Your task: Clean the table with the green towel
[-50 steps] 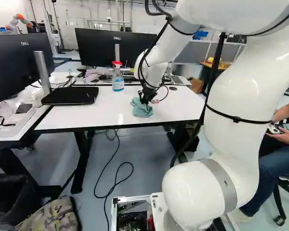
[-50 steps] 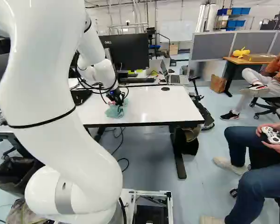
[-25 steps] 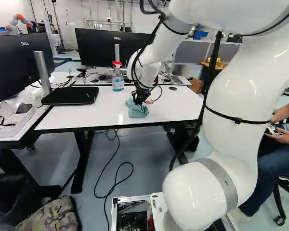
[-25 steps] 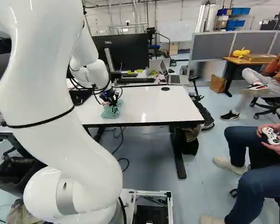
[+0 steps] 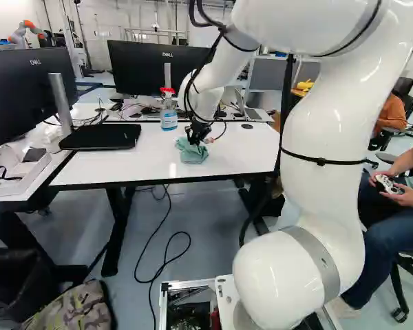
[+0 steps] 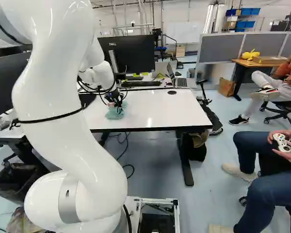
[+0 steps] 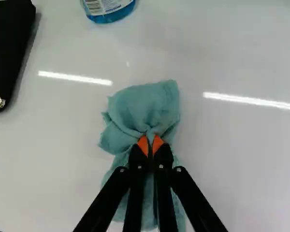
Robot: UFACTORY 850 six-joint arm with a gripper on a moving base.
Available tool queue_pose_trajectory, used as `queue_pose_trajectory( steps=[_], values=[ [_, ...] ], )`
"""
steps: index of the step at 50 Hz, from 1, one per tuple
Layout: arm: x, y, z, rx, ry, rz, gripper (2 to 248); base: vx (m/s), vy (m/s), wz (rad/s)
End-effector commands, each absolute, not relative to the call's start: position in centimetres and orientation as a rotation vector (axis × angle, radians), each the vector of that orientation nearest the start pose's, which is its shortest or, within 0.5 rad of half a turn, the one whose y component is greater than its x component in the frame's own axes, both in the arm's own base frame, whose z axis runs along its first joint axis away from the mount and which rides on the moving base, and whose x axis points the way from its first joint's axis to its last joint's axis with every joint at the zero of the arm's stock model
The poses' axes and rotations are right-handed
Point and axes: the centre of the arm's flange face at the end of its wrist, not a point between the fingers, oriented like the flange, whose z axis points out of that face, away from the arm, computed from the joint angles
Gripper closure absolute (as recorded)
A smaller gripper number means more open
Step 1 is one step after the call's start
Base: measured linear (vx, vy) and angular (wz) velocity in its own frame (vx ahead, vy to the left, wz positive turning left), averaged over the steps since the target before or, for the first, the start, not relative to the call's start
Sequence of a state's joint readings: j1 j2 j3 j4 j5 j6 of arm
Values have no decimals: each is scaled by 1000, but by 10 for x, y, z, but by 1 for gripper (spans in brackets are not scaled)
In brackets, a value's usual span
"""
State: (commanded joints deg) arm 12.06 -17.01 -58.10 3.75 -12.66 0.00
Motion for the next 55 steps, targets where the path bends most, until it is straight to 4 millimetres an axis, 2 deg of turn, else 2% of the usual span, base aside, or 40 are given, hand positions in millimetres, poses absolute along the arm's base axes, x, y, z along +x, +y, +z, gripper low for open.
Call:
queue_pose_trajectory(
  steps=[11, 24, 41, 55],
  values=[
    [551, 106, 435, -2965, -188, -754, 219, 0, 0, 0],
    [550, 83, 435, -2979, -130, -755, 219, 0, 0, 0],
    [532, 56, 436, -2996, -64, -744, 219, 0, 0, 0],
    [507, 57, 436, -2999, -73, -727, 219, 0, 0, 0]
  ],
)
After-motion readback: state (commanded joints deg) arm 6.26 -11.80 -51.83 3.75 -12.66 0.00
